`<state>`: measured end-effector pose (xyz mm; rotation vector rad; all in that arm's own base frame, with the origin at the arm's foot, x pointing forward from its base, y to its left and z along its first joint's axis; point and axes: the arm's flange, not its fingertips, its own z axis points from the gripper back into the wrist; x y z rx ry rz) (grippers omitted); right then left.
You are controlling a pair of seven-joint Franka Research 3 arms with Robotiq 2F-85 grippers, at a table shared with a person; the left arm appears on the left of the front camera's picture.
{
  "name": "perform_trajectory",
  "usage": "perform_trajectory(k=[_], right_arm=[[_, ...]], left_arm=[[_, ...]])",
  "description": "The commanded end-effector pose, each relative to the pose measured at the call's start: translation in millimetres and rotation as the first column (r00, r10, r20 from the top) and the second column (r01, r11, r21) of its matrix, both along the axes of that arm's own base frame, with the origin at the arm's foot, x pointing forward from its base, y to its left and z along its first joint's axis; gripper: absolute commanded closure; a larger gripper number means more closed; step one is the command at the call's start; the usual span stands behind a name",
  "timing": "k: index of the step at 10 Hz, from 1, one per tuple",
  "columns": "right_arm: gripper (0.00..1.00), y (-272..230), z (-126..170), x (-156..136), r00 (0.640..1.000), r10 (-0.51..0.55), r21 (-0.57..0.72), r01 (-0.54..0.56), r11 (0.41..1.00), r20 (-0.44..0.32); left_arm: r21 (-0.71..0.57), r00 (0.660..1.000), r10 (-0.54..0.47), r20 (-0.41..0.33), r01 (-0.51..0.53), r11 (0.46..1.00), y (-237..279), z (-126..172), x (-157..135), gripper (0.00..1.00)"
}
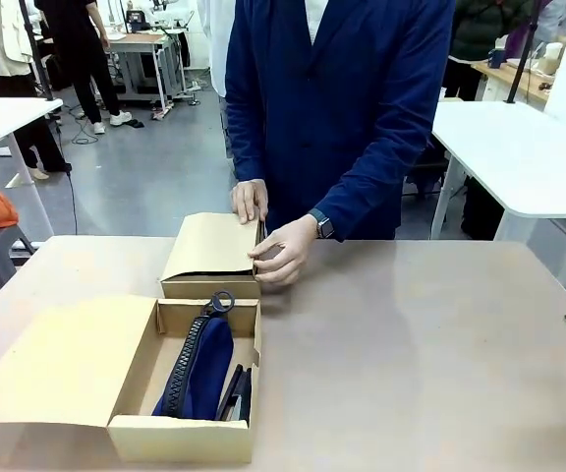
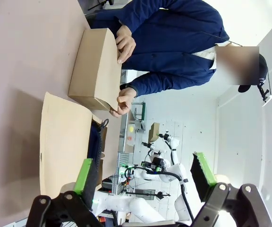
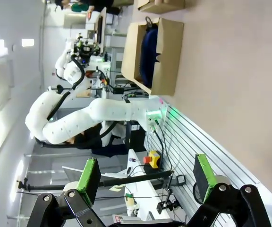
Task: Place items inside the box.
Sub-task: Close the lid of the Mailer Box closest to the robot.
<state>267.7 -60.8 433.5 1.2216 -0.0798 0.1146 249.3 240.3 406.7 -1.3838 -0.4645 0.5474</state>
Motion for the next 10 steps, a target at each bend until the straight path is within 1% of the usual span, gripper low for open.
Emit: perform_trajectory(k=[1,2,3,4,5,6,7,8,9,10], right_arm=[[0.0,0.1,4.1,1.3,1.0,-0.002,0.011,0.002,1.0,-0.007],[0.0,0.1,4.1,1.3,1.0,-0.002,0.011,0.002,1.0,-0.007],[0.0,0.1,4.1,1.3,1.0,-0.002,0.011,0.002,1.0,-0.007],[0.0,0.1,4.1,1.3,1.0,-0.002,0.011,0.002,1.0,-0.007],[0.0,0.1,4.1,1.3,1.0,-0.002,0.011,0.002,1.0,-0.007],[0.0,0.1,4.1,1.3,1.0,-0.002,0.011,0.002,1.0,-0.007],[0.0,0.1,4.1,1.3,1.0,-0.002,0.011,0.002,1.0,-0.007],[0.0,0.1,4.1,1.3,1.0,-0.002,0.011,0.002,1.0,-0.007],[0.0,0.1,4.1,1.3,1.0,-0.002,0.011,0.002,1.0,-0.007],[0.0,0.1,4.1,1.3,1.0,-0.002,0.011,0.002,1.0,-0.007]], left_arm=[[0.0,1.0,0.0,0.0,0.0,1.0,0.0,0.0,0.0,0.0],[0.218,0.935,-0.206,0.288,0.145,0.965,-31.9,3.9,23.1,0.0],[0.432,0.836,-0.328,0.44,0.124,0.893,-59.7,0.1,42.4,0.0],[0.581,0.73,-0.446,0.518,0.082,0.81,-78.5,-11.3,51.2,0.0],[0.627,0.688,-0.475,0.548,0.038,0.778,-84.0,-16.3,56.1,0.0],[0.714,0.599,-0.551,0.581,-0.049,0.699,-92.8,-27.0,63.6,0.0],[0.797,0.546,-0.633,0.548,-0.114,0.593,-95.1,-32.5,67.2,0.0],[0.848,0.479,-0.71,0.517,-0.173,0.501,-99.3,-35.7,65.0,0.0],[0.863,0.381,-0.779,0.498,-0.305,0.402,-104.9,-38.4,59.6,0.0],[0.835,0.277,-0.832,0.481,-0.435,0.338,-105.2,-37.0,62.1,0.0]])
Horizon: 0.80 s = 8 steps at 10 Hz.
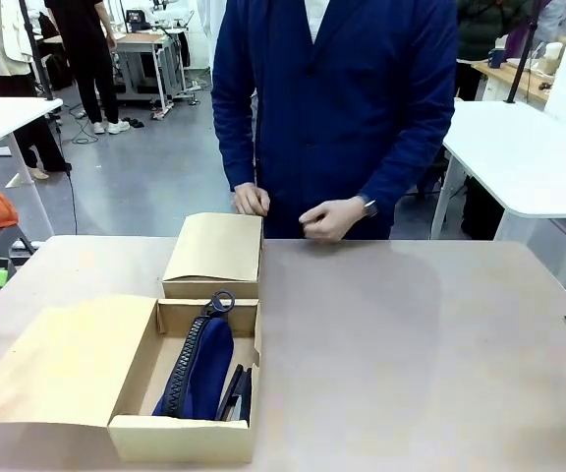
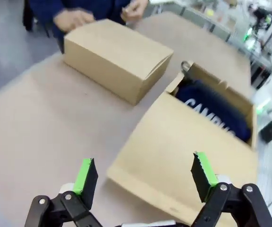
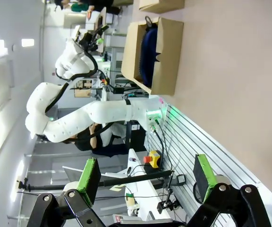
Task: Place items inside the box.
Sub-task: Close the lid of the Mailer Box closest to the robot.
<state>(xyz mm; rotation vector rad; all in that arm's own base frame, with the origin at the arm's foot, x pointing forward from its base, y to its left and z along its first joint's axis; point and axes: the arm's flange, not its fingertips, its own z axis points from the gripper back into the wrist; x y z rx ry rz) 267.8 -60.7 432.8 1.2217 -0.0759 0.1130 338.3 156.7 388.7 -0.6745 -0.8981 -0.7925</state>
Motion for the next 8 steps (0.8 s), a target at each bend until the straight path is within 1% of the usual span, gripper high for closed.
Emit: perform_trajectory(k=[1,2,4,5,6,7,8], right_arm=[[0.0,0.0,4.8,1.2,1.0,-0.003,0.012,0.003,1.0,-0.003],[0.0,0.0,4.8,1.2,1.0,-0.003,0.012,0.003,1.0,-0.003],[0.0,0.0,4.8,1.2,1.0,-0.003,0.012,0.003,1.0,-0.003],[0.0,0.0,4.8,1.2,1.0,-0.003,0.012,0.003,1.0,-0.003],[0.0,0.0,4.8,1.2,1.0,-0.003,0.012,0.003,1.0,-0.003],[0.0,0.0,4.8,1.2,1.0,-0.003,0.012,0.003,1.0,-0.003],[0.0,0.0,4.8,1.2,1.0,-0.003,0.012,0.003,1.0,-0.003]], left_arm=[[0.237,0.726,0.003,0.688,-0.229,0.944,-11.4,-4.3,-10.7,0.0],[0.0,1.0,0.0,0.0,0.0,1.0,0.0,0.0,0.0,0.0],[0.0,1.0,0.0,0.0,0.0,1.0,0.0,0.0,0.0,0.0],[0.072,0.995,-0.023,0.095,0.016,0.997,3.5,1.8,2.5,0.0],[0.162,0.979,-0.159,0.131,0.137,0.977,6.7,-8.4,7.2,0.0],[0.251,0.955,-0.25,0.16,0.205,0.946,19.0,-13.7,8.6,0.0],[0.285,0.943,-0.305,0.135,0.258,0.923,33.5,-16.0,5.9,0.0]])
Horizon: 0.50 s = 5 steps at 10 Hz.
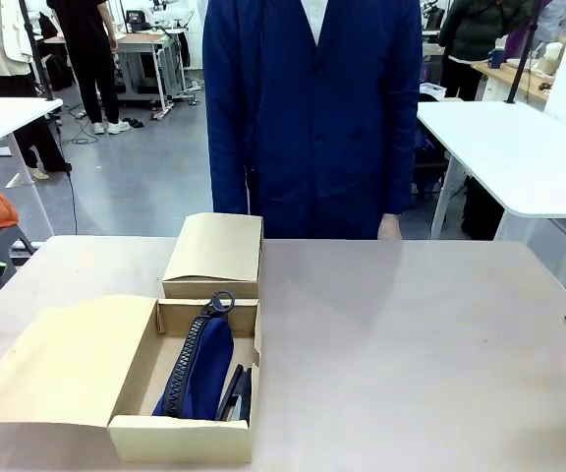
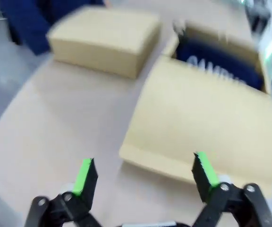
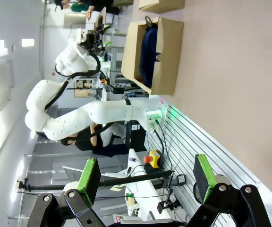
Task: Place items inside the box.
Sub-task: Close the lid of the Mailer Box closest to the robot.
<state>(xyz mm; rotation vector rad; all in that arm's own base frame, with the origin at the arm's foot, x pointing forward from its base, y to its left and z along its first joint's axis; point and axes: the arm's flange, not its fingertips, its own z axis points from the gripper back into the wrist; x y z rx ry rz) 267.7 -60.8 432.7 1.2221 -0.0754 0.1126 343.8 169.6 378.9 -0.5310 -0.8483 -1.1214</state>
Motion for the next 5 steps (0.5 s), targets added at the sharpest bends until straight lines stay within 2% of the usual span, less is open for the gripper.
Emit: perform_trajectory(k=[1,2,5], right_arm=[[0.0,0.0,4.9,1.3,1.0,-0.003,0.011,0.003,1.0,-0.003],[0.0,0.0,4.9,1.3,1.0,-0.003,0.011,0.003,1.0,-0.003],[0.0,0.0,4.9,1.3,1.0,-0.003,0.011,0.003,1.0,-0.003]], left_arm=[[0.076,0.988,-0.146,0.04,0.143,0.987,31.8,-12.1,-6.1,0.0],[0.117,0.981,-0.194,0.022,0.19,0.975,32.5,-23.7,-9.5,0.0],[0.182,0.982,-0.18,-0.056,0.187,0.965,15.9,-69.1,-4.5,0.0]])
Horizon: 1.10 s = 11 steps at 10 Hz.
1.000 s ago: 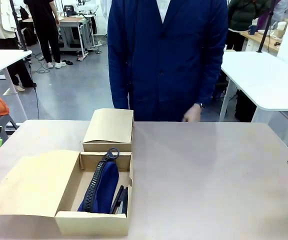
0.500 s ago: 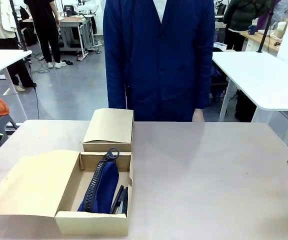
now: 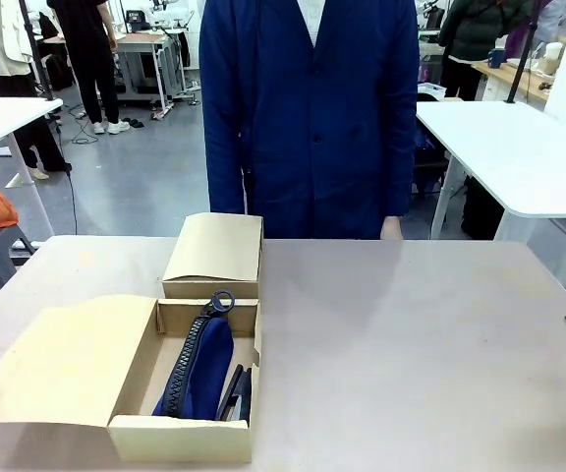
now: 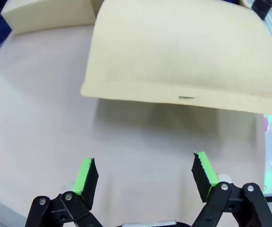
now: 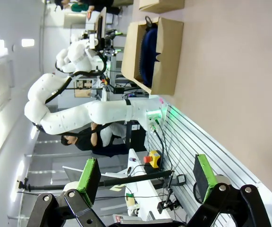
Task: Place items inside the box.
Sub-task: Close the lid of the Mailer Box closest to the robot.
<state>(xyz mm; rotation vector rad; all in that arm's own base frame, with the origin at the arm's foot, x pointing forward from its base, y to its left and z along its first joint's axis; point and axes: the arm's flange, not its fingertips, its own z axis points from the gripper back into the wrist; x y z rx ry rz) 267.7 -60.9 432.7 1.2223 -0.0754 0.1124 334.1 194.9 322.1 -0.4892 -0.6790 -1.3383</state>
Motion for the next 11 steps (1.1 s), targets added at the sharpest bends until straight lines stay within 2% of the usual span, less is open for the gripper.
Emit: perform_trajectory(k=[1,3,4,6,7,9,11], right_arm=[[0.0,0.1,4.9,1.3,1.0,-0.003,0.011,0.003,1.0,-0.003],[0.0,0.1,4.9,1.3,1.0,-0.003,0.011,0.003,1.0,-0.003],[0.0,0.1,4.9,1.3,1.0,-0.003,0.011,0.003,1.0,-0.003],[0.0,0.1,4.9,1.3,1.0,-0.003,0.011,0.003,1.0,-0.003],[0.0,0.1,4.9,1.3,1.0,-0.003,0.011,0.003,1.0,-0.003],[0.0,0.1,4.9,1.3,1.0,-0.003,0.011,0.003,1.0,-0.003],[0.0,0.1,4.9,1.3,1.0,-0.003,0.011,0.003,1.0,-0.003]], left_arm=[[0.005,1.0,-0.012,-0.013,0.012,1.0,-19.3,-21.9,6.7,0.0],[-0.07,0.997,-0.041,-0.062,0.037,0.997,-37.5,-39.7,16.2,0.0],[-0.157,0.995,-0.067,-0.079,0.054,0.986,-44.7,-39.1,18.4,0.0],[-0.396,0.983,-0.155,-0.1,0.103,0.912,-57.7,-31.4,13.1,0.0],[-0.496,0.982,-0.176,-0.071,0.118,0.86,-63.6,-20.2,5.4,0.0],[-0.584,0.983,-0.184,0.024,0.164,0.795,-92.4,9.7,-21.5,0.0],[-0.591,0.975,-0.196,0.101,0.217,0.777,-137.4,38.6,-39.4,0.0]])
